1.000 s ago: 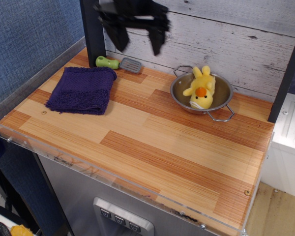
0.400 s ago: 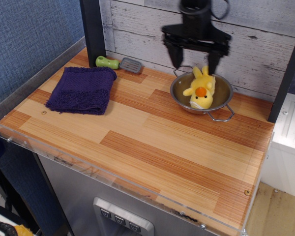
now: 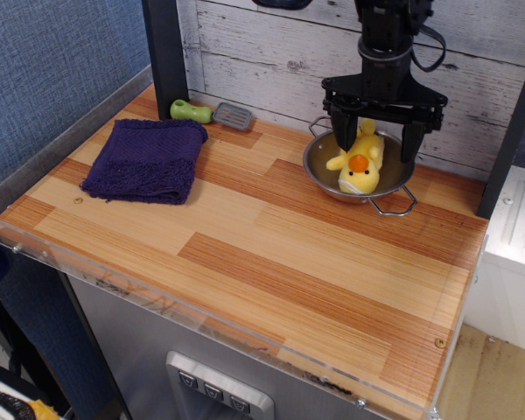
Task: Place the chick near the cloth.
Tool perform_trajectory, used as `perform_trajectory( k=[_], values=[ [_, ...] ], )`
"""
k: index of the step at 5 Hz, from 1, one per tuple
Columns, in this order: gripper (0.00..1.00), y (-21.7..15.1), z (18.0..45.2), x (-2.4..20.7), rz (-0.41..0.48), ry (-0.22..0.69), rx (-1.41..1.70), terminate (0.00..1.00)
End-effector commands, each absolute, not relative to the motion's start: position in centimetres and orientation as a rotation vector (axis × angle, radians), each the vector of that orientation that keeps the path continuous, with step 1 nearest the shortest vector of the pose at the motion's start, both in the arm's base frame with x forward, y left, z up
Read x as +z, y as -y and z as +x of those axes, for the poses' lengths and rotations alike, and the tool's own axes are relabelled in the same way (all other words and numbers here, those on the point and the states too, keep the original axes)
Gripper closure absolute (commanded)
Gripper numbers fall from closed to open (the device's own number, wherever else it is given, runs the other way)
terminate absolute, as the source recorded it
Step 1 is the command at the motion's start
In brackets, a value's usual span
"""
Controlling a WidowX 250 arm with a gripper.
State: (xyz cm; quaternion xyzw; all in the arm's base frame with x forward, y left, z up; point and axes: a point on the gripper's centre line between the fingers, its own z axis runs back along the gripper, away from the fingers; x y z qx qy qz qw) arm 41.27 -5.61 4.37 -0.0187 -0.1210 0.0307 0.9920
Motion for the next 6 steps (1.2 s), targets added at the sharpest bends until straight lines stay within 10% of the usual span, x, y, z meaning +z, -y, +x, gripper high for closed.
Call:
perform_trajectory(
  k=[1, 2, 6],
  values=[
    [0.00, 5.3, 40.6, 4.7, 0.008, 0.239, -0.006, 0.00],
    [1.00, 5.0, 40.4, 4.7, 0.021, 0.250, -0.023, 0.00],
    [1.00, 6.3, 42.2, 10.3, 0.112, 0.351, -0.281, 0.00]
  ],
)
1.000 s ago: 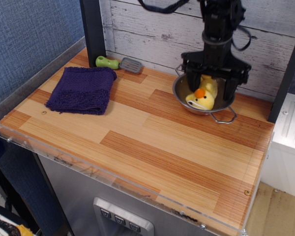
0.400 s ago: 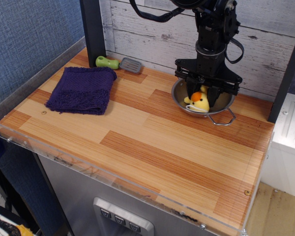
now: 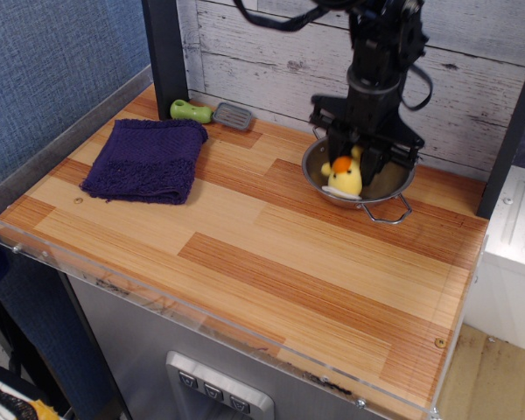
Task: Place the chick near the cloth.
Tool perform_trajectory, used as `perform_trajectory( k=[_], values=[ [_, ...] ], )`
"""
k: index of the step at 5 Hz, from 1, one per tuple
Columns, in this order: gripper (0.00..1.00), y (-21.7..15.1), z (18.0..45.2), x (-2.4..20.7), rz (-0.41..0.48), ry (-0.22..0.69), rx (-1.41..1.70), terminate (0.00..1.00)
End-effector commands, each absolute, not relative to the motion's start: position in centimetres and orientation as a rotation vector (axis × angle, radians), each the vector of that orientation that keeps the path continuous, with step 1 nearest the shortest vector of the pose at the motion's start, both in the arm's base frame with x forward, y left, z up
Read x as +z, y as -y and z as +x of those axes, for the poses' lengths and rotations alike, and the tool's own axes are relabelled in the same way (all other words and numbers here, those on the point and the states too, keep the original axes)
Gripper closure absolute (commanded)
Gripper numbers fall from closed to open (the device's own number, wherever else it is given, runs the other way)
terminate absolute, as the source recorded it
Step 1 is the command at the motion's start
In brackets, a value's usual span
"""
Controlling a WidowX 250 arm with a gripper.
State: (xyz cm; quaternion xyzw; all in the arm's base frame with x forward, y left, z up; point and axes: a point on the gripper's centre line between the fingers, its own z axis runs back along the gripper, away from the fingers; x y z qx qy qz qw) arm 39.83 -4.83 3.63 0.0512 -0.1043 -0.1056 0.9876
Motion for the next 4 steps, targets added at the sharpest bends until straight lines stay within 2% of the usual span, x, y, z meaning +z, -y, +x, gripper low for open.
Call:
perform_trajectory(
  k=[1, 2, 3, 4],
  values=[
    [1.00, 7.3, 42.3, 13.1, 0.109, 0.391, -0.318, 0.00],
    [1.00, 6.9, 41.0, 17.0, 0.120, 0.428, -0.339, 0.00],
    [1.00, 4.4, 38.2, 20.1, 0.143, 0.461, -0.321, 0.00],
    [1.00, -0.1, 33.9, 20.7, 0.161, 0.428, -0.276, 0.00]
  ],
)
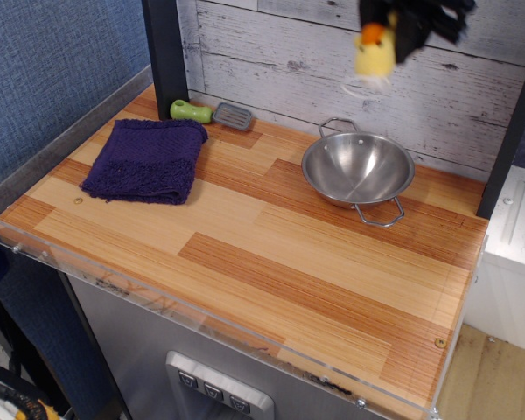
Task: Place the chick near the cloth.
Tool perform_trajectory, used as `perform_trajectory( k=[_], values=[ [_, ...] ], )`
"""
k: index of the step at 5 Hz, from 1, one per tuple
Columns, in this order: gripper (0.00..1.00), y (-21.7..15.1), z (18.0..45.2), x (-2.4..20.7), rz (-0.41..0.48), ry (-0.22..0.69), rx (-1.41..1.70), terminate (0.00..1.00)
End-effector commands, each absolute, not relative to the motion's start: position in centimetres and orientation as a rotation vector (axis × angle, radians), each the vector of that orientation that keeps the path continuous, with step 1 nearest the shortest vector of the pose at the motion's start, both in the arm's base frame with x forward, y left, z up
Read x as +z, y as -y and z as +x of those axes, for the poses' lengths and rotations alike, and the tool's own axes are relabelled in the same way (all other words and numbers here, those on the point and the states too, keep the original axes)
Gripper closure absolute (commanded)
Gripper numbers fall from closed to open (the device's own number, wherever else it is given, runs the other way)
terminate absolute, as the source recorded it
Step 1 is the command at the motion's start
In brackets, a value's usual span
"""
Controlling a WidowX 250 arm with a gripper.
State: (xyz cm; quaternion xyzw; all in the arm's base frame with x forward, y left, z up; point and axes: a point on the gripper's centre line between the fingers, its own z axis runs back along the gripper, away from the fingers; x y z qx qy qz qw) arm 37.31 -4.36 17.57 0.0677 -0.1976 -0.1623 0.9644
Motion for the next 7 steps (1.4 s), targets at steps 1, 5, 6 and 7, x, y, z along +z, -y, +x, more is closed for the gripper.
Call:
perform_trajectory(
  k=[1, 5, 6, 7],
  values=[
    [1.00, -4.4, 30.0, 20.0, 0.188, 0.376, -0.219, 0.00],
    [1.00, -9.8, 27.8, 10.4, 0.164, 0.271, -0.424, 0.00],
    [1.00, -9.9, 28.5, 7.5, 0.159, 0.241, -0.567, 0.00],
    [1.00, -9.7, 29.6, 5.6, 0.164, 0.234, -0.741, 0.00]
  ],
)
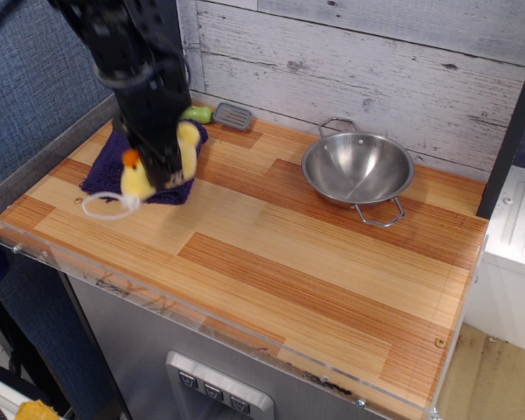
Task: Place the chick near the cloth.
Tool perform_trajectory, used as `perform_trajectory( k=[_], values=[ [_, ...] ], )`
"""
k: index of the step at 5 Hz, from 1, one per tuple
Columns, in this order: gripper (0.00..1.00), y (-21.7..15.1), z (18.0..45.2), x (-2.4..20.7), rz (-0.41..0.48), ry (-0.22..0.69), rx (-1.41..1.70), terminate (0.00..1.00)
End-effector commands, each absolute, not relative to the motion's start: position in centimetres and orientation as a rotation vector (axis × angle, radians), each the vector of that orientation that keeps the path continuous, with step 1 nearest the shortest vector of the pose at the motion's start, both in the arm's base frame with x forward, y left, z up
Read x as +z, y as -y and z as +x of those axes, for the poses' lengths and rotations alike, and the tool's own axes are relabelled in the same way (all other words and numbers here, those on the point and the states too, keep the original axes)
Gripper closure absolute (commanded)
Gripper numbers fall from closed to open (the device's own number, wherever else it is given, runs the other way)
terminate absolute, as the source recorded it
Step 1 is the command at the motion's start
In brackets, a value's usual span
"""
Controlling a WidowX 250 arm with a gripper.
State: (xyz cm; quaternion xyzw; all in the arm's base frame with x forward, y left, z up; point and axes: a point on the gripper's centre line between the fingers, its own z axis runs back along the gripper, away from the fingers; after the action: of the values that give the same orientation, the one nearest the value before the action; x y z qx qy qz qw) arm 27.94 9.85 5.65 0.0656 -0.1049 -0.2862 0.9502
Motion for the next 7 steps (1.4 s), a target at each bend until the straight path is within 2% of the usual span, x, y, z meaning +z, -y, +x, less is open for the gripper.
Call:
perform_trajectory(
  k=[1, 2, 3, 6, 7],
  values=[
    [1.00, -10.0, 30.3, 4.0, 0.153, 0.208, -0.888, 0.00],
    [1.00, -9.7, 30.3, 4.0, 0.157, 0.203, -0.910, 0.00],
    [0.00, -9.7, 30.4, 4.0, 0.142, 0.174, -0.938, 0.00],
    [0.00, -8.9, 30.9, 5.3, 0.168, 0.169, -0.958, 0.00],
    [0.00, -9.2, 31.8, 8.0, 0.208, 0.216, -0.913, 0.00]
  ],
)
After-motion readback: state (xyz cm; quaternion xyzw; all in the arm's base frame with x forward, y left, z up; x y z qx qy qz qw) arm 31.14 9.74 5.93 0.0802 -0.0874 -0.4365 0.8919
